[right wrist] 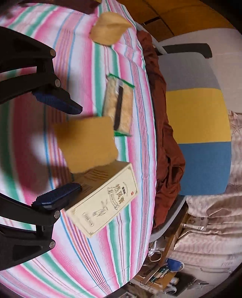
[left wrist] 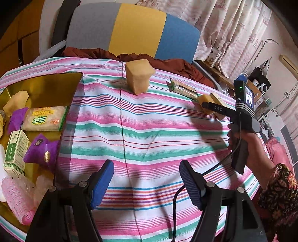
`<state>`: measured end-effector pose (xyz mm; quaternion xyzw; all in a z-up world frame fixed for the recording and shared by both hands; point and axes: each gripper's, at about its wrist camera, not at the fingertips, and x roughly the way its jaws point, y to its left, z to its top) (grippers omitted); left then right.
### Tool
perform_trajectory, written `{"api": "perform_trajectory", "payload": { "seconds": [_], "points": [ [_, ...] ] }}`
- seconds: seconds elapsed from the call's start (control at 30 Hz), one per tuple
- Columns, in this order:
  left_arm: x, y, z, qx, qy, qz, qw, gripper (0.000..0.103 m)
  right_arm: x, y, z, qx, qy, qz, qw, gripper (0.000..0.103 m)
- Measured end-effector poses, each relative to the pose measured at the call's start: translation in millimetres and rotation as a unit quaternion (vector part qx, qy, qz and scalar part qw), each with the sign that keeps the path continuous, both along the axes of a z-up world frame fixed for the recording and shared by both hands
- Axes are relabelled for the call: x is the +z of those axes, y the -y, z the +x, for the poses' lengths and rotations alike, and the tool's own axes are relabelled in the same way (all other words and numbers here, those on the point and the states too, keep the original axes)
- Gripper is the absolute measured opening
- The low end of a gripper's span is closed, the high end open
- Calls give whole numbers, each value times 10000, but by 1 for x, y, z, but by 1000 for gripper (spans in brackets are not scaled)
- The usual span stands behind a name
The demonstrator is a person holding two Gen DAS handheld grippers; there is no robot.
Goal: Organize objects
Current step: 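Grasp a yellow sponge block with the right gripper while left grasps another sponge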
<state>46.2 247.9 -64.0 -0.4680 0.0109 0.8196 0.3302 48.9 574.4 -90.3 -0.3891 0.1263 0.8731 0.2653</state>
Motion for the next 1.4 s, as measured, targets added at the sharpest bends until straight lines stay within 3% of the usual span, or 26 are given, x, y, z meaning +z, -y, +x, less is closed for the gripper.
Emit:
{"api": "perform_trajectory", "payload": {
  "seconds": [0.13, 0.2, 0.23, 0.67, 0.83, 0.93, 1.03, 1.17, 1.23, 1.4],
  "points": [
    [1, -10, -8, -47, -14, -45, 10000, 74, -8, -8, -6, -34, -51, -125, 9999, 75],
    [2, -17, -15, -39, -13, -38, 10000, 74, -11, -9, -7, 25, -58, -184, 9998, 56],
    [2, -21, -19, -37, -23, -35, 10000, 74, -11, -7, -8, 96, -80, -200, 9997, 55],
    [3, -98, -114, 409, -476, -631, 9960, 84, -1, 45, 8, 328, -422, 568, 9970, 54],
    [2, -120, -145, 659, -681, -771, 9925, 89, -4, 43, 5, 340, -375, 489, 9975, 54],
    [-4, -134, -154, 611, -815, -1069, 9890, 89, -8, 39, 7, 284, -376, 375, 9982, 54],
    [-8, -139, -156, 538, -890, -1045, 9891, 89, -9, 36, 8, 230, -387, 315, 9985, 54],
    [-7, -142, -154, 510, -1035, -989, 9884, 80, -12, 36, 7, 231, -352, 312, 9986, 54],
    [-6, -142, -152, 487, -1079, -950, 9884, 64, -13, 36, 6, 237, -326, 324, 9987, 54],
    [-8, -138, -151, 486, -1017, -902, 9895, 50, -13, 38, 6, 239, -328, 357, 9985, 54]
  ]
}}
